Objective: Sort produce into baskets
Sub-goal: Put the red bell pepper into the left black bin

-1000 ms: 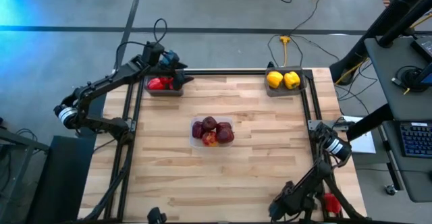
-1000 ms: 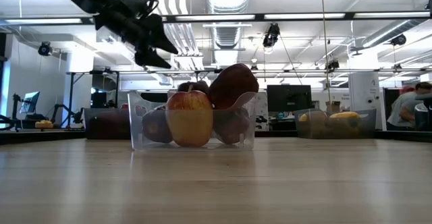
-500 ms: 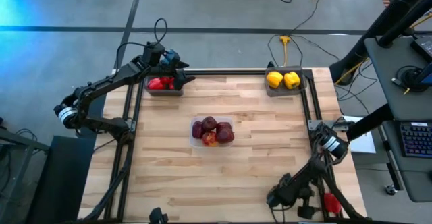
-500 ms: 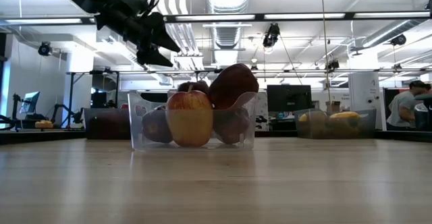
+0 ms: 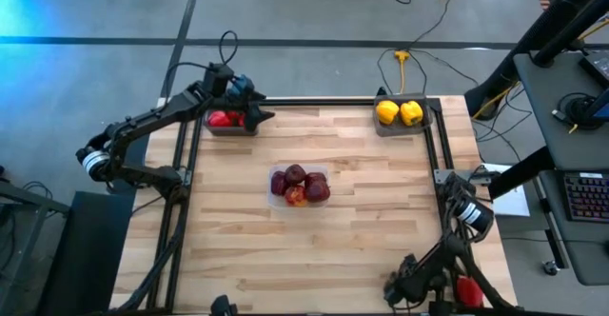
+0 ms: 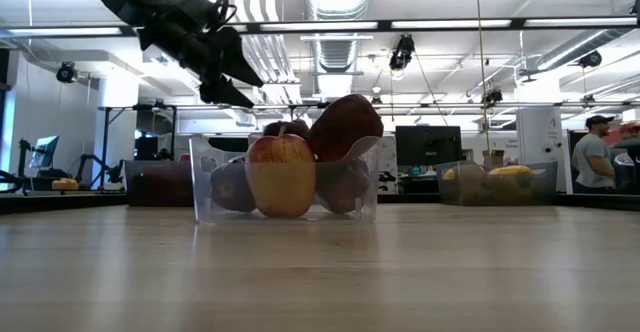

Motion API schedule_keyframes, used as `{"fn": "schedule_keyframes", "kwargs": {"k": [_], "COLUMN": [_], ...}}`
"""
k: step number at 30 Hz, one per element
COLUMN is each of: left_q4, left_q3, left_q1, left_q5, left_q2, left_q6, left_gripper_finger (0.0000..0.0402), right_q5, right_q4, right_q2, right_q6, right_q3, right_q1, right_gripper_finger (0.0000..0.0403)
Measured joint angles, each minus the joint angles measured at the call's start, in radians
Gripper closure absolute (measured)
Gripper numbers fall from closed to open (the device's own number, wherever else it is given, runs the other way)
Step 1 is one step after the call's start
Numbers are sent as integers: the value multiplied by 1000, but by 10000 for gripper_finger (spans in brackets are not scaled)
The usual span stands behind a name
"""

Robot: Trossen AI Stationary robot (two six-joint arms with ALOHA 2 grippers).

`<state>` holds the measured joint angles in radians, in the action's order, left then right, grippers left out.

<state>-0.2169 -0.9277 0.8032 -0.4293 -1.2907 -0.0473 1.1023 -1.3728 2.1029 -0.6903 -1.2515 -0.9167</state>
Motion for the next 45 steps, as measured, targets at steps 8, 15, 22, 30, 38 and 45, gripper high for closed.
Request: {"fn": "schedule_keyframes", "kwargs": {"k": [8, 15, 22, 30, 38, 45], "left_q4": [1, 1, 1, 1, 0, 0], "left_q3": [9, 9, 9, 9, 9, 9], "left_q1": [-5, -5, -5, -5, -5, -5], "left_q5": [0, 0, 0, 0, 0, 0], "left_q2": [0, 0, 0, 0, 0, 0], "left_q6": [-3, -5, -17, -22, -22, -22], "left_gripper_finger": [14, 14, 14, 14, 14, 14], "right_q5": [-3, 36, 34, 38, 38, 30], "right_q4": [9, 67, 111, 104, 98, 96], "right_q2": [6, 6, 6, 6, 5, 5], "right_q6": [0, -1, 8, 55, 63, 70], "right_q3": [-6, 21, 56, 64, 64, 60], "right_q1": [-12, -25, -28, -31, -31, -30], "right_gripper_finger": [21, 21, 21, 80, 174, 201]}}
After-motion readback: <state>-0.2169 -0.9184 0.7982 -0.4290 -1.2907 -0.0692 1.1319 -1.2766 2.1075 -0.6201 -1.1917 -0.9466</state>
